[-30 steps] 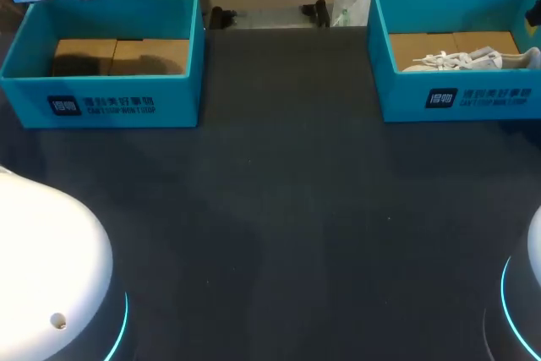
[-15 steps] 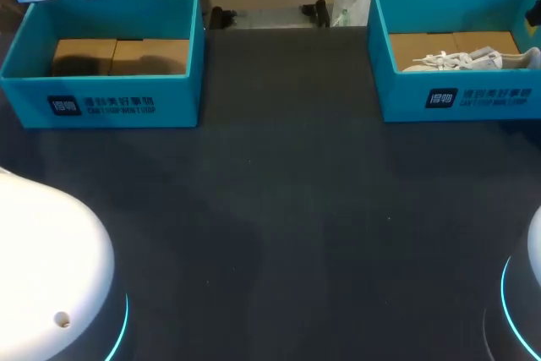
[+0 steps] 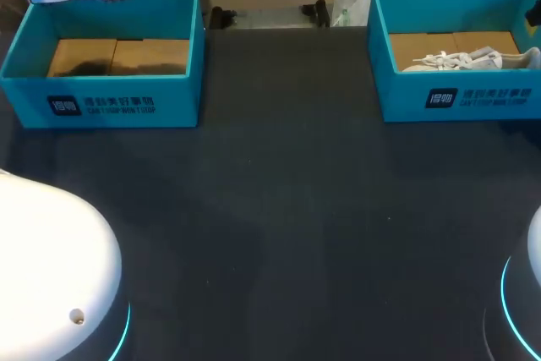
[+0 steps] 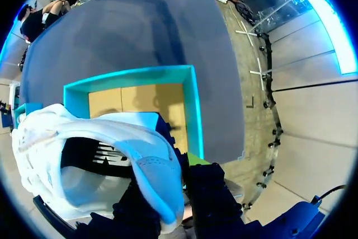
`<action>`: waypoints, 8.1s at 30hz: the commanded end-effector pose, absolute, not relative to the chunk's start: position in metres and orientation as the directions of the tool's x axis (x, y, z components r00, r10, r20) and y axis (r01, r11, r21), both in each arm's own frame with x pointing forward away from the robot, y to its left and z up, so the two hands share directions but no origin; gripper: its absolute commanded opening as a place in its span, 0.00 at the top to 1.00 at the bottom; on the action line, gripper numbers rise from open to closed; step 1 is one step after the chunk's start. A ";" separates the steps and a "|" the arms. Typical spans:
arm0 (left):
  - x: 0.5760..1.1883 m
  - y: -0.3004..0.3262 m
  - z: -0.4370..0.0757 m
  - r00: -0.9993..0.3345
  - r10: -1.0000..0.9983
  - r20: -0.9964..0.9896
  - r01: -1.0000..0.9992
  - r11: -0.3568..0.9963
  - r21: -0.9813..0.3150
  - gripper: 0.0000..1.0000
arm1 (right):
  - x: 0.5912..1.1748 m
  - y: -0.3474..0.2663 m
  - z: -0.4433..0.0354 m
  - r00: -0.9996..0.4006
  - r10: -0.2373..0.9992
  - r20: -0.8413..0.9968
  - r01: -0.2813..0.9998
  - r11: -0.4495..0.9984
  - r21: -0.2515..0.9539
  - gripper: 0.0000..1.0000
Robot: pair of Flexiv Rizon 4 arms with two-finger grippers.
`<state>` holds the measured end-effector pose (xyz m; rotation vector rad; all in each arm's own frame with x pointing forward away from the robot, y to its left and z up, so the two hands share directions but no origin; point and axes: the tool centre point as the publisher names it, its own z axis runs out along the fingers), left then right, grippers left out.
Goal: Take the shoe out of the shoebox, open the shoe tongue, remove and reinsert the insole, then place the shoe into the shoebox
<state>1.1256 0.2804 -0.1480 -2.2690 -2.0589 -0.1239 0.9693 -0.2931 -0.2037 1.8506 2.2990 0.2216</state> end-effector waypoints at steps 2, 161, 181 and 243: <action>1.100 0.264 -0.143 0.101 0.987 0.128 0.993 -0.107 0.041 1.00 | 0.970 -0.294 -0.204 -0.208 0.977 -0.047 0.950 0.213 0.228 0.00; 0.759 -0.111 -0.386 0.001 0.964 0.266 1.000 -0.003 0.007 1.00 | 0.970 -0.294 -0.204 -0.208 0.977 -0.047 0.950 0.213 0.228 0.00; 0.744 -0.106 -0.344 -0.026 0.988 0.149 0.998 0.034 -0.046 0.00 | 0.970 -0.294 -0.204 -0.208 0.977 -0.047 0.950 0.213 0.228 0.00; 0.737 -0.043 -0.281 -0.559 0.742 -0.370 0.811 0.394 -0.433 0.00 | 0.970 -0.294 -0.204 -0.208 0.977 -0.047 0.950 0.213 0.228 0.00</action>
